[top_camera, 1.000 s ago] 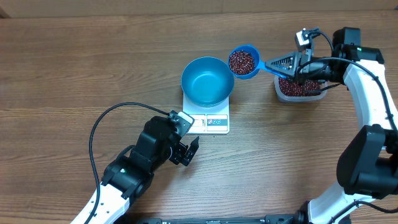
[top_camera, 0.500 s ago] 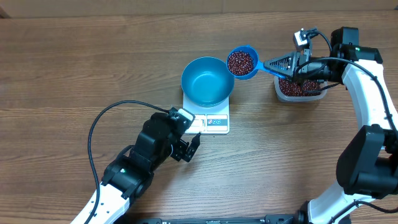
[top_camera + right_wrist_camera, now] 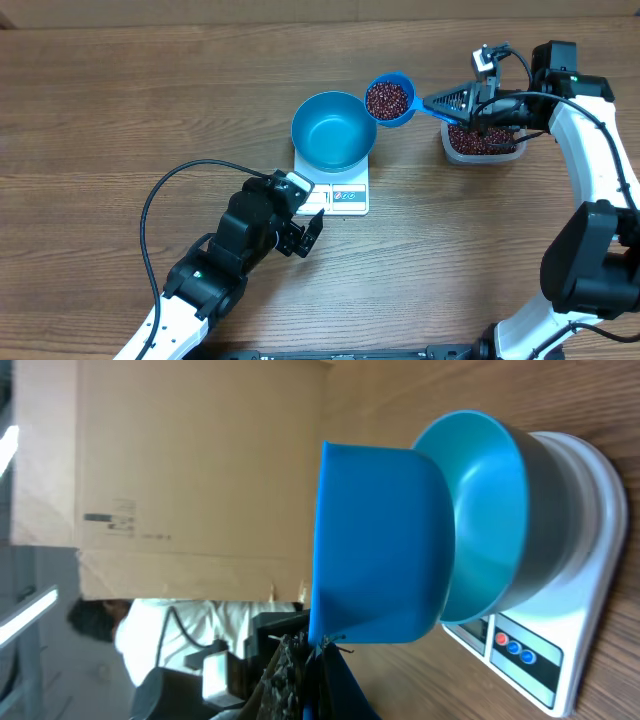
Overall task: Scoop item into bowl and weigh 150g on scale
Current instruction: 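Carry the full scoop left over the teal bowl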
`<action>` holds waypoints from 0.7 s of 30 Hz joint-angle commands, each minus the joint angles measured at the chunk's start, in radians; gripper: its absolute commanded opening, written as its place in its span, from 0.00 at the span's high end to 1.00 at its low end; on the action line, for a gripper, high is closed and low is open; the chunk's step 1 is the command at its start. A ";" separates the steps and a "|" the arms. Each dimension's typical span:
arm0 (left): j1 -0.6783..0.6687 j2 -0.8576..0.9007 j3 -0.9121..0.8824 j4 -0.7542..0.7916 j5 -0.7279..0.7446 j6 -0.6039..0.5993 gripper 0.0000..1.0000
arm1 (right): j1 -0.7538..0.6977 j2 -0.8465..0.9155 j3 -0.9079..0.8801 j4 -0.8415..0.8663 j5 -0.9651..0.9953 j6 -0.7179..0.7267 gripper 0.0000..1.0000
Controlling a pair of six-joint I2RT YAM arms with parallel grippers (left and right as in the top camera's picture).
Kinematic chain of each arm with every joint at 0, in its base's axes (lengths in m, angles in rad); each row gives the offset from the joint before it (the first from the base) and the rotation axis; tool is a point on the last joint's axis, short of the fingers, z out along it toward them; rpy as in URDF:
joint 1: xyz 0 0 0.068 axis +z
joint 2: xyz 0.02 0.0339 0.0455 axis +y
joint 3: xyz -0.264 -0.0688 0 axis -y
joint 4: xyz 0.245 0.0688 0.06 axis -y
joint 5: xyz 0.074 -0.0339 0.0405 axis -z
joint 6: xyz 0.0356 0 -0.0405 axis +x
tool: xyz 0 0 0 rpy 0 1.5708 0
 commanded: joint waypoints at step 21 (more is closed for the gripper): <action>0.007 0.005 -0.001 0.003 -0.010 0.012 0.00 | 0.279 -0.013 0.235 -0.040 0.455 0.167 0.96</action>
